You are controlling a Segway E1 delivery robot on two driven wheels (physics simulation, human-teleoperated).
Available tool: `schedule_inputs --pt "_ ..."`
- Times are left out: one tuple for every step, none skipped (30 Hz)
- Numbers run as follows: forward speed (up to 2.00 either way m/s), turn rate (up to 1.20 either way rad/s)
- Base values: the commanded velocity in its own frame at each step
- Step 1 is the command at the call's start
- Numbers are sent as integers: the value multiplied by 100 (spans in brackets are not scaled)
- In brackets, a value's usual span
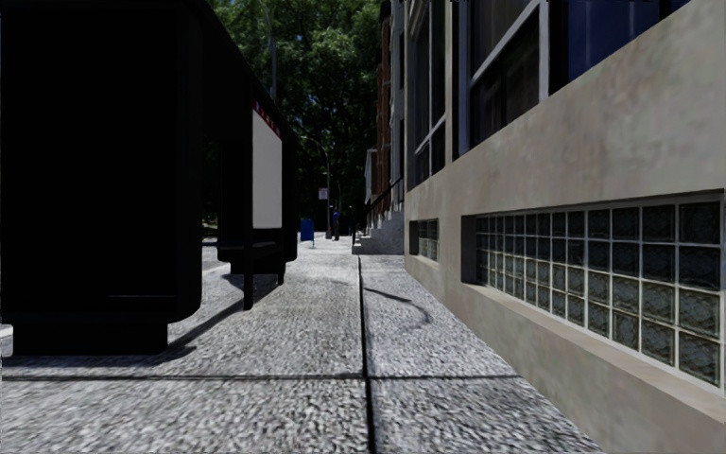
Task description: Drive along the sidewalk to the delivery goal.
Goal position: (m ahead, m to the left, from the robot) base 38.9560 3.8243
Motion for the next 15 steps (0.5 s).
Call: schedule_inputs --pt "200 18" --pt "200 13" --pt "200 10" --pt "200 2" --pt "200 2" --pt "200 0" --pt "200 0" --pt "200 0" --pt "200 0" --pt "200 0" --pt "200 0" --pt "200 0" --pt "200 0" --pt "200 0" --pt "200 0"
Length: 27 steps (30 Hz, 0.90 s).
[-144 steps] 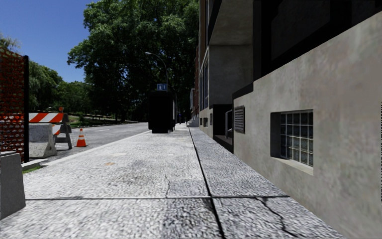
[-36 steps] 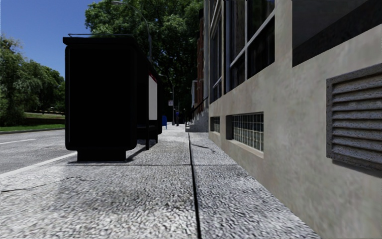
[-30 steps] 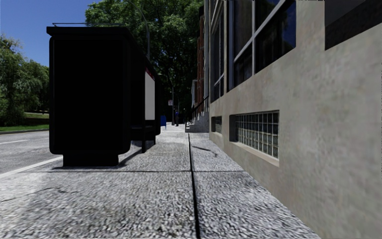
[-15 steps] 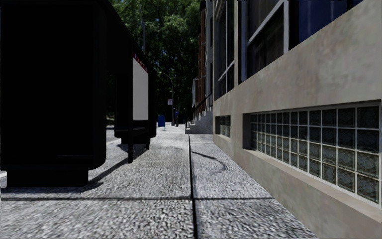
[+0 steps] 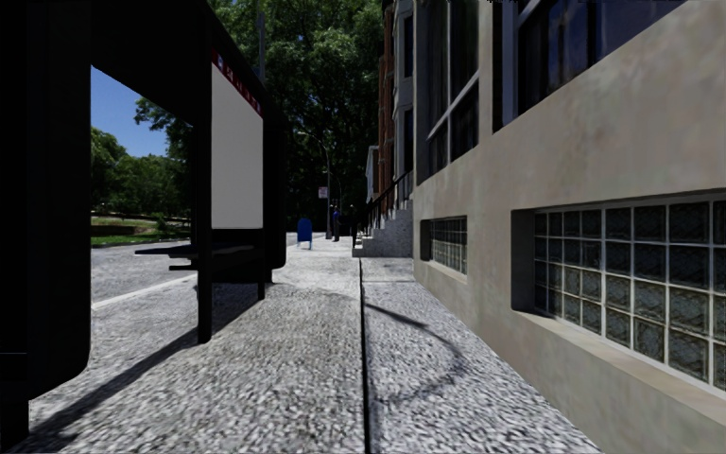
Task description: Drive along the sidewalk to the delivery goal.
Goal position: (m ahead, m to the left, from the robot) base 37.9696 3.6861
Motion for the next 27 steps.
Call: schedule_inputs --pt "200 0" --pt "200 0" --pt "200 0" --pt "200 0" --pt "200 0" --pt "200 0" --pt "200 0" --pt "200 0" --pt "200 0" --pt "200 0" --pt "200 0" --pt "200 1" --pt "200 9" --pt "200 18" --pt "200 18" --pt "200 25" --pt "200 27" --pt "200 28" --pt "200 28" --pt "200 28" --pt "200 28" --pt "200 28" --pt "200 28" --pt "200 28" --pt "200 27" --pt "200 16" --pt "200 4"
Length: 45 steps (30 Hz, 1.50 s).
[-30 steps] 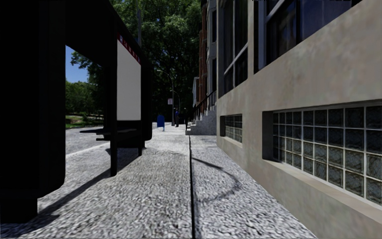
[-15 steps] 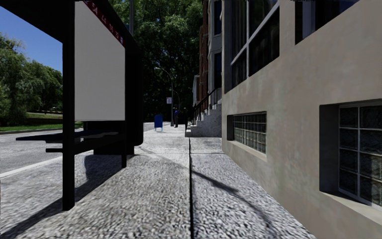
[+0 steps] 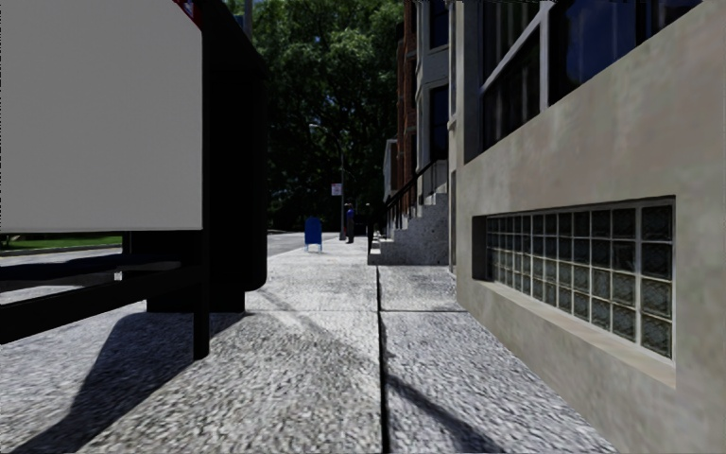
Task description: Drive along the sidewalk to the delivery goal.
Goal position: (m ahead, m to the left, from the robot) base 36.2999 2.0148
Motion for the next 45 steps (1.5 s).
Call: schedule_inputs --pt "200 0" --pt "200 0" --pt "200 0" --pt "200 0" --pt "200 0" --pt "200 0" --pt "200 0" --pt "200 0" --pt "200 0" --pt "200 0" --pt "200 0" --pt "200 0" --pt "200 0" --pt "200 0" --pt "200 0" --pt "200 10" --pt "200 19" --pt "200 23" --pt "200 23" --pt "200 24" --pt "200 25" --pt "200 25" --pt "200 25" --pt "200 25" --pt "200 25" --pt "200 25" --pt "200 25" --pt "200 25" --pt "200 25" --pt "200 25" --pt "200 23" --pt "200 14" --pt "200 14" --pt "200 0" --pt "200 0" --pt "200 0" --pt "200 0" --pt "200 0" --pt "200 0" --pt "200 0" --pt "200 0" --pt "200 0" --pt "200 0" --pt "200 8" --pt "200 8"
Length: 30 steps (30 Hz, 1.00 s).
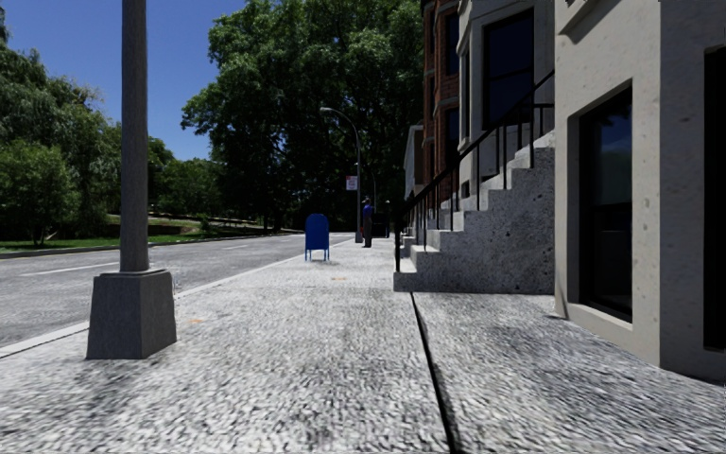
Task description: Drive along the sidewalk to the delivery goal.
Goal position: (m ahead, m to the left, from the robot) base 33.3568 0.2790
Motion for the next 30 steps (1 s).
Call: schedule_inputs --pt "200 13" --pt "200 14" --pt "200 14" --pt "200 14" --pt "200 14" --pt "200 15" --pt "200 15" --pt "200 15" --pt "200 15" --pt "200 15" --pt "200 15" --pt "200 15" --pt "200 14" --pt "200 14" --pt "200 12" --pt "200 11" --pt "200 11" --pt "200 11" --pt "200 11" --pt "200 11" --pt "200 11" --pt "200 11" --pt "200 15" --pt "200 19" --pt "200 22" --pt "200 24" --pt "200 24" --pt "200 25" --pt "200 25" --pt "200 25"
